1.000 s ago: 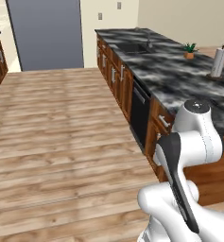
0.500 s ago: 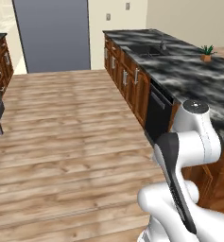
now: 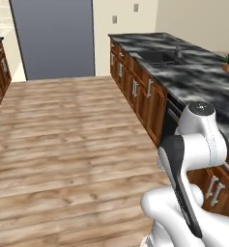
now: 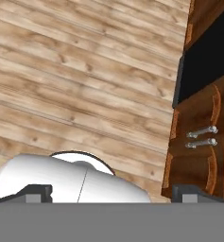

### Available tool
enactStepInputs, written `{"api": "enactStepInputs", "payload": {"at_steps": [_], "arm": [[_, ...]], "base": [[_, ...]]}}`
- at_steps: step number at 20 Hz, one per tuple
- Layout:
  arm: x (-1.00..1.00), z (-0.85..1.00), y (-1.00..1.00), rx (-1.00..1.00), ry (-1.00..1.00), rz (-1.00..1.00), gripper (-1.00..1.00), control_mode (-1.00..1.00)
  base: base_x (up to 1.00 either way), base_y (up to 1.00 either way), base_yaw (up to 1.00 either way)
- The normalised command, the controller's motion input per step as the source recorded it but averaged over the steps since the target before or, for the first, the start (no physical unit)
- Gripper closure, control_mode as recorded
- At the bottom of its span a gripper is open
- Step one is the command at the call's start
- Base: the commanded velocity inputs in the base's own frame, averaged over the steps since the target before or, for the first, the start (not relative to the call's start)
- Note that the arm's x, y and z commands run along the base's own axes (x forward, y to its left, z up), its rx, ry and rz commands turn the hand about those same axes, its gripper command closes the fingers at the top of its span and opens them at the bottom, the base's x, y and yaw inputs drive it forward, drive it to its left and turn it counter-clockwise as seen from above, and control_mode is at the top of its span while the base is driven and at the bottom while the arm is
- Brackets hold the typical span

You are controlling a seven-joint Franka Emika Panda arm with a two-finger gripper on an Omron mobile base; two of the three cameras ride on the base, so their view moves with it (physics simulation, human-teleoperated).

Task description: Place the cold items (eggplant and lime) from the fridge in one tupperware on the dining counter. Place the warm items (kebab skewer and hot dog) in the stove area in another tupperware.

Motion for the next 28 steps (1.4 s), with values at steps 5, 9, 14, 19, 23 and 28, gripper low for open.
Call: {"api": "enactStepInputs", "payload": {"at_steps": [5,9,14,19,23,28], "arm": [[0.0,0.0,0.0,0.0,0.0,0.0,-1.0,1.0],[0.0,0.0,0.0,0.0,0.0,0.0,-1.0,1.0],[0.0,0.0,0.0,0.0,0.0,0.0,-1.0,1.0],[0.0,0.0,0.0,0.0,0.0,0.0,-1.0,1.0],[0.0,0.0,0.0,0.0,0.0,0.0,-1.0,1.0],[0.0,0.0,0.0,0.0,0.0,0.0,-1.0,1.0]], "base": [[1.0,0.0,0.09],[0.96,0.0,0.17],[0.88,0.0,0.24],[0.85,0.0,0.28],[0.78,0.0,0.3],[0.81,0.0,0.31]]}}
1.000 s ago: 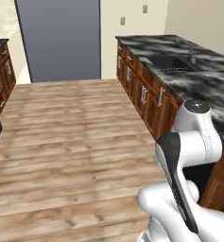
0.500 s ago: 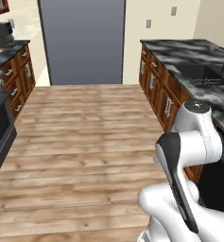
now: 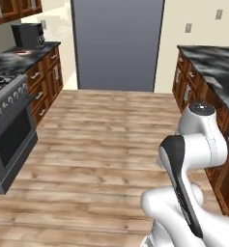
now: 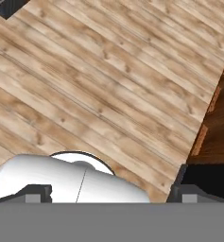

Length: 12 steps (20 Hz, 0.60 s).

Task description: Place the cold items (eggplant and lime) from the fridge in one tupperware on the dining counter. Place the warm items (kebab skewer and hot dog) in the stove area in another tupperware.

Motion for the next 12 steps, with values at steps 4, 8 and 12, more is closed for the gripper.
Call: {"api": "enactStepInputs", "payload": {"at_steps": [4,8,12], "arm": [[0.0,0.0,0.0,0.0,0.0,0.0,-1.0,1.0],[0.0,0.0,0.0,0.0,0.0,0.0,-1.0,1.0],[0.0,0.0,0.0,0.0,0.0,0.0,-1.0,1.0]], "base": [[0.85,0.0,0.32],[0.96,0.0,0.29],[1.0,0.0,0.21]]}}
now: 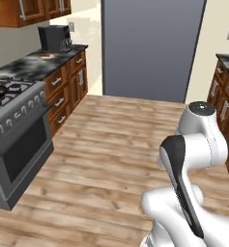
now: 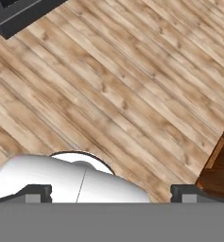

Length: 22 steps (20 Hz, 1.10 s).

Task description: Place the cold items (eggplant and lime) from the fridge in one tupperware on the dining counter. Place the warm items (kebab skewer and hot dog) in the stove area in another tupperware.

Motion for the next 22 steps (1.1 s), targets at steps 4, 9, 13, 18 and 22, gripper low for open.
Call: {"api": "enactStepInputs", "payload": {"at_steps": [4,9,13,18,22], "arm": [[0.0,0.0,0.0,0.0,0.0,0.0,-1.0,1.0],[0.0,0.0,0.0,0.0,0.0,0.0,-1.0,1.0],[0.0,0.0,0.0,0.0,0.0,0.0,-1.0,1.0],[0.0,0.0,0.0,0.0,0.0,0.0,-1.0,1.0],[0.0,0.0,0.0,0.0,0.0,0.0,-1.0,1.0]], "base": [[1.0,-0.01,0.17],[1.0,0.0,0.12],[1.0,0.0,0.11],[1.0,0.0,0.14],[1.0,0.0,0.19]]}}
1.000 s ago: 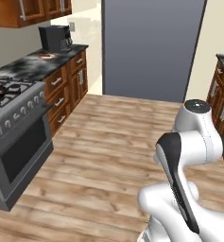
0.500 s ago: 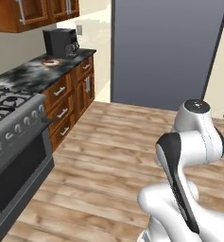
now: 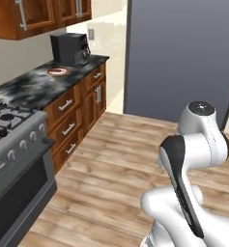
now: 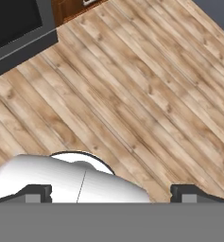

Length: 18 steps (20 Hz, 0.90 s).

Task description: Place the cold items (eggplant and lime) from the fridge in one tupperware on the dining counter. Place the warm items (kebab skewer and hot dog) in the stove area in another tupperware.

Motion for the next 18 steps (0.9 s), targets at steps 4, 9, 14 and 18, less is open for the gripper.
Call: {"api": "enactStepInputs", "payload": {"at_steps": [4,9,14,18], "arm": [[0.0,0.0,0.0,0.0,0.0,0.0,-1.0,1.0],[0.0,0.0,0.0,0.0,0.0,0.0,-1.0,1.0],[0.0,0.0,0.0,0.0,0.0,0.0,-1.0,1.0],[0.0,0.0,0.0,0.0,0.0,0.0,-1.0,1.0]], "base": [[1.0,-0.04,0.25],[1.0,-0.13,0.33],[1.0,-0.24,0.35],[1.0,-0.35,0.37]]}}
